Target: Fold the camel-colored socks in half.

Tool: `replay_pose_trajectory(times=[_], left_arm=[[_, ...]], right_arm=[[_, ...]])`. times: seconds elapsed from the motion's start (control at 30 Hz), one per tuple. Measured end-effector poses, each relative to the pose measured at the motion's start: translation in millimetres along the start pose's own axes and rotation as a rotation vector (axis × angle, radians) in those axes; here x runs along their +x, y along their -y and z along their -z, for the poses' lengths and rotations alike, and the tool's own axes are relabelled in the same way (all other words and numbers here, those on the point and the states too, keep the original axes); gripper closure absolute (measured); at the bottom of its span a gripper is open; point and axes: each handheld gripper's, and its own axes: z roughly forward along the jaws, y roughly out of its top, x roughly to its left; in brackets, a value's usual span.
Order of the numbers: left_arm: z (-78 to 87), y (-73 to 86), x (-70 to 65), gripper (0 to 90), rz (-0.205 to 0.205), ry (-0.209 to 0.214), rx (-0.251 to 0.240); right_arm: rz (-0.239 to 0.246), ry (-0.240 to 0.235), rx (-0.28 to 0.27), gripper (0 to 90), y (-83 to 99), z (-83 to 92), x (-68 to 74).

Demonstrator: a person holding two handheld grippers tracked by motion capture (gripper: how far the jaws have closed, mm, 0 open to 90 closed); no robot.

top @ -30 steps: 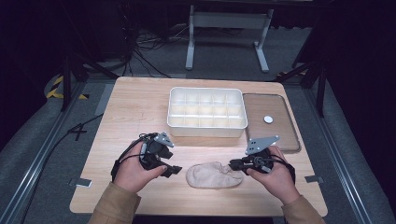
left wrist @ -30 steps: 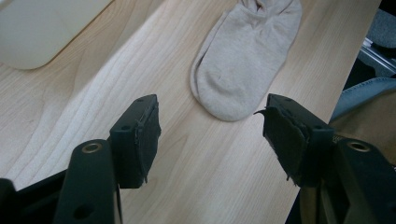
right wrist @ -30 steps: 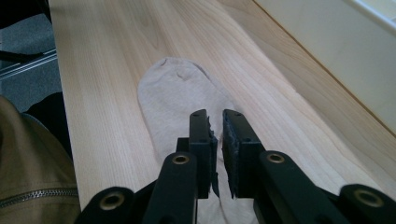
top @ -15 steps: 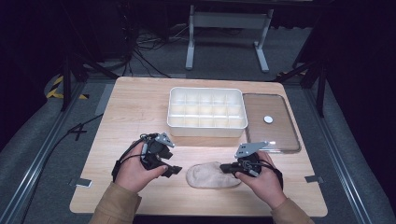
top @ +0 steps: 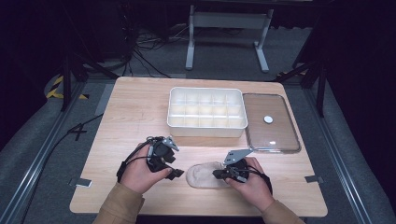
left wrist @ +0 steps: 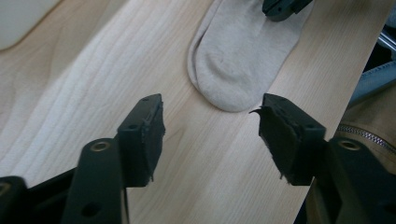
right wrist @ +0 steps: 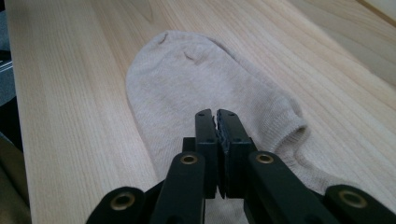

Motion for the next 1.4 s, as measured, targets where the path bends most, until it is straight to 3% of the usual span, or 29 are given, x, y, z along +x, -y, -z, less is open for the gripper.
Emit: replay_pose_trajectory(times=[0.1,0.2,0.33,0.4,0.5,0.57,0.63,0.83,1.0,1.13,1.3,1.4], left_arm=[[-5.1,-0.5,-0.1,42.6,0.014,0.000,0.016],[-8.7,-1.8,-2.5,40.6,-0.017,-0.030,0.026],[-12.4,-3.7,-4.5,40.2,-0.020,-0.058,0.023],[-15.4,-3.3,-3.9,43.7,-0.007,-0.037,0.014],[-22.6,-2.1,0.0,57.0,0.059,0.023,-0.013],[-25.5,-2.0,1.4,62.4,0.071,0.032,-0.019],[-33.4,-2.5,2.9,64.4,0.118,0.048,-0.047],[-50.9,-4.1,2.7,61.8,0.145,0.023,-0.036],[-68.3,-4.8,-0.6,63.3,0.133,-0.003,-0.007],[-71.2,-5.6,-3.5,63.8,0.126,-0.019,-0.005],[-73.6,-7.5,-12.0,64.1,0.075,-0.081,0.000],[-74.5,-8.5,-16.0,63.2,0.070,-0.102,0.007]], right_arm=[[0.001,0.017,0.028,88.7,3.2,-4.6,-1.9],[-0.002,0.009,0.028,89.2,5.4,-7.0,-3.7],[0.006,0.009,0.026,89.3,5.9,-7.1,-3.8],[0.008,0.012,0.029,89.3,5.8,-7.1,-3.3],[0.015,0.014,0.026,89.3,5.8,-7.5,-2.8],[0.016,0.014,0.022,89.3,6.3,-7.6,-2.8],[0.013,0.015,0.014,89.3,7.6,-7.3,-2.9],[0.022,0.018,-0.005,89.2,10.3,-7.1,-1.9],[0.028,0.024,-0.011,89.1,11.4,-7.0,-1.0],[0.029,0.024,-0.016,89.0,12.1,-6.9,-1.3],[0.034,0.026,-0.015,88.8,12.3,-6.7,-0.8],[0.044,0.028,-0.015,88.5,12.2,-6.7,-0.2]])
